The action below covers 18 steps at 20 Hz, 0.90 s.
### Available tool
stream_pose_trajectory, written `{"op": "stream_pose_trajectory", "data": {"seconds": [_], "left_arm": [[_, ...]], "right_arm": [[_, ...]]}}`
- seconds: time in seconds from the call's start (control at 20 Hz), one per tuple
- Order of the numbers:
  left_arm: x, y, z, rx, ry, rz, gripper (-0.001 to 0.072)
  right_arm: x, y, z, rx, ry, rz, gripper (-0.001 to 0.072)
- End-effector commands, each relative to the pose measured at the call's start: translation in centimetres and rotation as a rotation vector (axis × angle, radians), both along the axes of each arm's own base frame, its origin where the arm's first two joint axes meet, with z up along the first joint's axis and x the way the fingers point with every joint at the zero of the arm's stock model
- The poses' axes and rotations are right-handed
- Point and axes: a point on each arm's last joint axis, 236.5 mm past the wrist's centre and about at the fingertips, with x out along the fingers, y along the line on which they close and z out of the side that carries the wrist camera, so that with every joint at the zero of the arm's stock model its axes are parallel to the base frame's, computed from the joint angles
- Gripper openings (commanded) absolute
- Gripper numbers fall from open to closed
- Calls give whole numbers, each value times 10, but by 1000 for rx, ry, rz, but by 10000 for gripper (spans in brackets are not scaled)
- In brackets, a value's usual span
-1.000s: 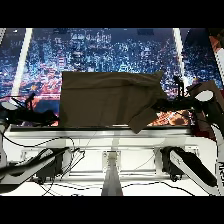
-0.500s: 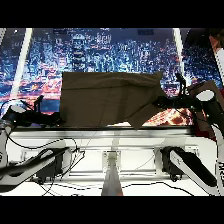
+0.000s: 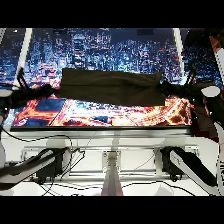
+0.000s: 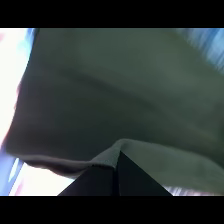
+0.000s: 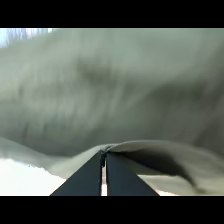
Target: Fold the clothes and pants, and hang the long-sleeved shirts on hangers.
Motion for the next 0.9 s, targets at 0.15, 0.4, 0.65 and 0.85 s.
{"op": "stream_pose_trajectory", "data": {"seconds": [0.15,0.4,0.65,0.85], "left_arm": [[109,10,23,82,-209,284,14],[162,-33,-21,78,-168,224,55],[157,-23,-39,155,-131,93,717],[115,15,-54,82,14,-5,716]], "right_arm": [[93,-41,13,-66,-185,-304,17],[148,-37,-23,-94,-160,-334,92],[151,-54,-40,-140,-120,-304,528],[121,-69,-65,-165,8,-199,529]]}}
